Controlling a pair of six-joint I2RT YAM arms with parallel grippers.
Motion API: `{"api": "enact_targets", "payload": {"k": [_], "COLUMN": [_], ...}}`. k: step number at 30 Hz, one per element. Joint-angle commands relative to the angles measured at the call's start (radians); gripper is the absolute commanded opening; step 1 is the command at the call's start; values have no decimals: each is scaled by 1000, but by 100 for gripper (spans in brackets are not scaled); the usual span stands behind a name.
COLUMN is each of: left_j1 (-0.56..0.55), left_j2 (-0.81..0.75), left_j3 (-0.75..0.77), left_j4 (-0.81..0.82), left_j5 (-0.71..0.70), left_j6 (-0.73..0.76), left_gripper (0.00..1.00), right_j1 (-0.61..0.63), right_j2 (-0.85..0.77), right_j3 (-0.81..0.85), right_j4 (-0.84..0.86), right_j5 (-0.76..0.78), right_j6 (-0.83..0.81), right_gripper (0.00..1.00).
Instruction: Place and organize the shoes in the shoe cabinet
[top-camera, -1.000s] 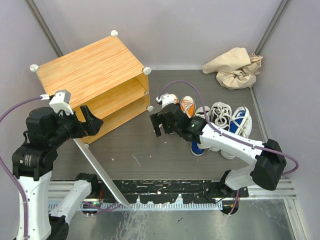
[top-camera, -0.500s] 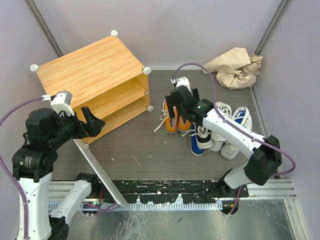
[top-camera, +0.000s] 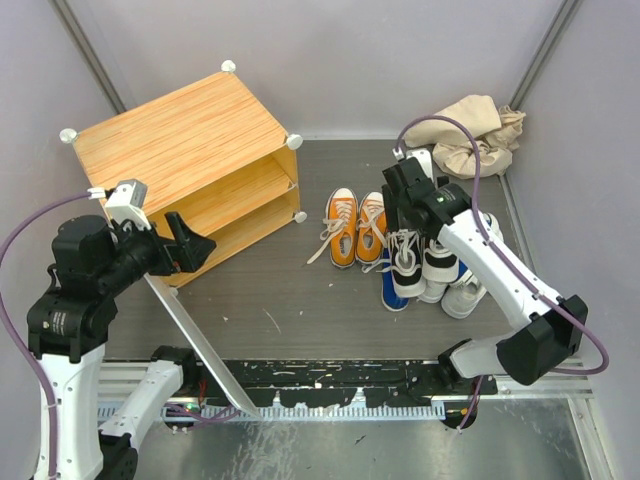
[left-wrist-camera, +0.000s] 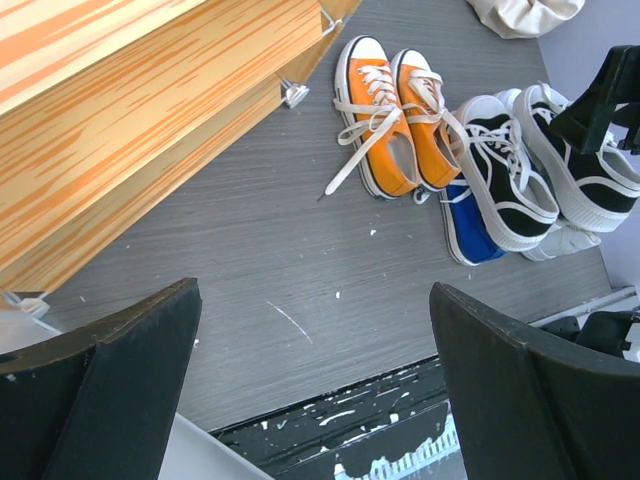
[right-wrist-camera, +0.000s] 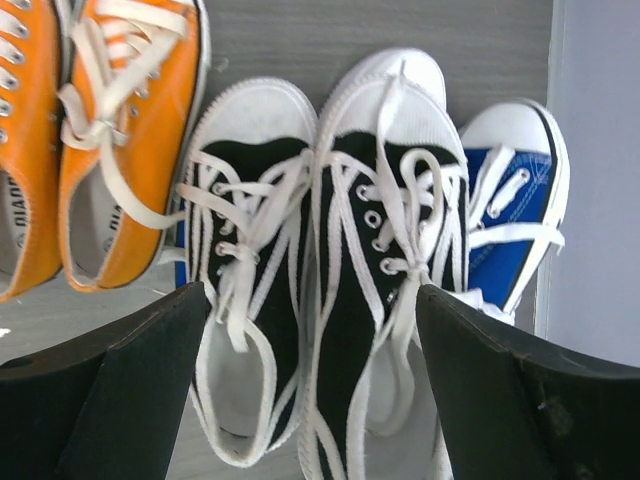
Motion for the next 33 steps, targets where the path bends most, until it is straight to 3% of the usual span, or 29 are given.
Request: {"api": "enact_targets", "payload": {"k": [1, 6, 9, 12, 17, 22, 24, 27, 28, 33], "left_j1": [-3, -9, -11, -13, -13, -13, -13, -13, -13, -13], "left_j2": [-8, -21, -35, -40, -39, -37, -35, -35, -35, -38], "left_j3": [-11, -14, -18, -27, -40, -36, -35, -31, -29, -28], "left_j4": [82, 80, 79, 83, 95, 92, 93, 94, 92, 85], "left_j5": [63, 72, 75, 79, 100, 101, 99, 95, 91, 77], "left_j6": [-21, -24, -27, -31, -46, -48, -47, -44, -42, -42], "left_gripper": [98, 98, 98, 98, 98, 98, 98, 98, 98, 98], "right_j1": [-33, -45, -45, -45, -45, -45, -45, -44, -45, -44], "right_j2": [-51, -99, -132, -172, -237, -268, -275, -287, -290, -283], "right_j3": [3, -36, -75, -139, -242, -313, -311, -262, -232, -81], "right_j4": [-100, -145, -149, -151, -144, -123, -120, -112, -109, -66], "right_j5": [-50, -72, -126, -127, -118, -95, -83, -68, -63, -115], "right_j6": [62, 124, 169, 200, 242, 264, 271, 269, 260, 155], "right_gripper": [89, 81, 57, 56, 64, 61, 50, 8, 2, 1]}}
